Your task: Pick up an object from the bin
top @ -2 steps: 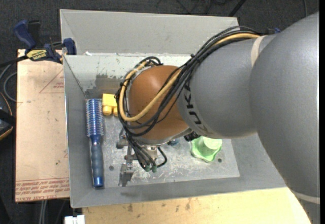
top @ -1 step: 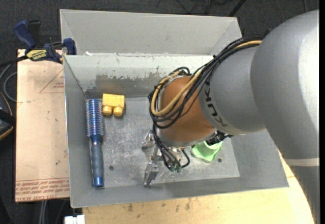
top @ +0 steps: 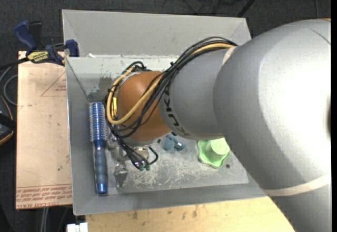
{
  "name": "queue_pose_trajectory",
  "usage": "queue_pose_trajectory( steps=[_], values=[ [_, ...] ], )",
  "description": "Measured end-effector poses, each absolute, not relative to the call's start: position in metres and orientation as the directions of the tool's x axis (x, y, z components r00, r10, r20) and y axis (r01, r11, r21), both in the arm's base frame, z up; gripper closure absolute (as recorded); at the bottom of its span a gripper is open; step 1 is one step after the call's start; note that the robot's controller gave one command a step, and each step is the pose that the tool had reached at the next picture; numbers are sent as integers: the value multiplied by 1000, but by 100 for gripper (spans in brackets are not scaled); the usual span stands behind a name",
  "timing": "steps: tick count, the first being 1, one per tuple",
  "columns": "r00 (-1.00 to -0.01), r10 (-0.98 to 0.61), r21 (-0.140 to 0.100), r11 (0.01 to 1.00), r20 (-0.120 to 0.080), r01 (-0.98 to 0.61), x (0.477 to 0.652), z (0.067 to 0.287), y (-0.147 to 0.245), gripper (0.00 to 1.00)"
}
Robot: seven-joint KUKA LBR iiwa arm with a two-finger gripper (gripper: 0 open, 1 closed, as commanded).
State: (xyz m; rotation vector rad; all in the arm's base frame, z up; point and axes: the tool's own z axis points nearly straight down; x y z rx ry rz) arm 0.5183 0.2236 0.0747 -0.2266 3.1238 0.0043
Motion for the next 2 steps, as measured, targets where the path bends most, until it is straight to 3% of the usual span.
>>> queue_pose_trajectory(
  steps=[1, 2],
  values=[
    [-1000, 7, 4, 1000, -7, 7, 500, 173, 232, 0],
    [-998, 63, -3, 998, -4, 63, 497, 72, 245, 0]
  ],
)
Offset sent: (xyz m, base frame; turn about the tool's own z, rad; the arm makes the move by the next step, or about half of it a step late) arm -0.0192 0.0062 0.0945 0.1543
